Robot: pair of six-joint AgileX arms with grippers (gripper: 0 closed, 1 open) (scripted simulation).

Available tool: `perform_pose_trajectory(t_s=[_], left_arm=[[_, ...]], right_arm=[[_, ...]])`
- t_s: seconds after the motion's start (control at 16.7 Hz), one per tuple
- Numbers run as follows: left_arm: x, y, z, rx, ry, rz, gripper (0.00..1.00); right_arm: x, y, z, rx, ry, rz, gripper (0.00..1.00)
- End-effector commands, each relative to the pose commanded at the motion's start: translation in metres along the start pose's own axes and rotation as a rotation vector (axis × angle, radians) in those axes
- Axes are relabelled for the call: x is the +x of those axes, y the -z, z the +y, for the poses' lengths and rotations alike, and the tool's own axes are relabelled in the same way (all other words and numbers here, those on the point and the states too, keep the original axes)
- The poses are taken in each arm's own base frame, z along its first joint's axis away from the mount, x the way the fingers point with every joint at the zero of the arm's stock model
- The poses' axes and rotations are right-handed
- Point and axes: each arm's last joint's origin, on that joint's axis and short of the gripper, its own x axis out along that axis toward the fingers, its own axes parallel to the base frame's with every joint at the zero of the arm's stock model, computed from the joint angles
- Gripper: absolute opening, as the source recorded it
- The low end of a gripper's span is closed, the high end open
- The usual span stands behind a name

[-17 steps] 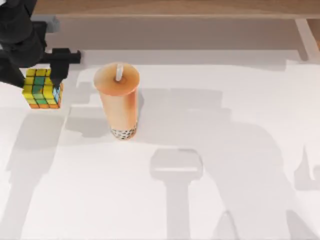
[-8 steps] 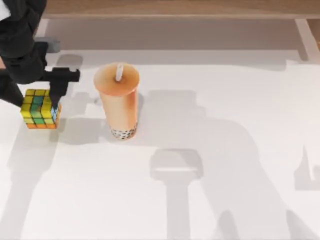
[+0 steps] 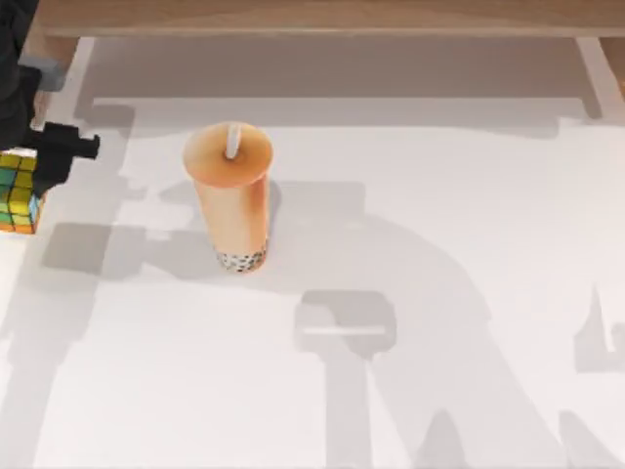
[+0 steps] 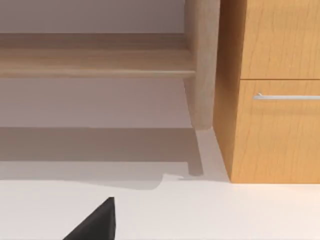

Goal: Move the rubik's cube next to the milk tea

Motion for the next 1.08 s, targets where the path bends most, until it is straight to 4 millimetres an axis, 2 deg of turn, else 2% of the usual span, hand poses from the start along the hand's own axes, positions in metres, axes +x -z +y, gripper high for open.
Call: perform_pose_trajectory(t_s=[0.24,0.6,0.78,1.08], left_arm=[[0.003,-0.001,-0.002,0.000,-0.005,0.000,0.00],[0.013,-0.003,-0.031,-0.019,0.162,0.040,0.00],[0.025,-0.002,-0.044,-0.025,0.220,0.083,0.00],[0.027,-0.001,-0.045,-0.025,0.224,0.091,0.00]], right_arm=[[0.000,0.000,0.000,0.000,0.000,0.000,1.00],[0.000,0.000,0.000,0.000,0.000,0.000,1.00],[0.000,0.000,0.000,0.000,0.000,0.000,1.00],[0.000,0.000,0.000,0.000,0.000,0.000,1.00]])
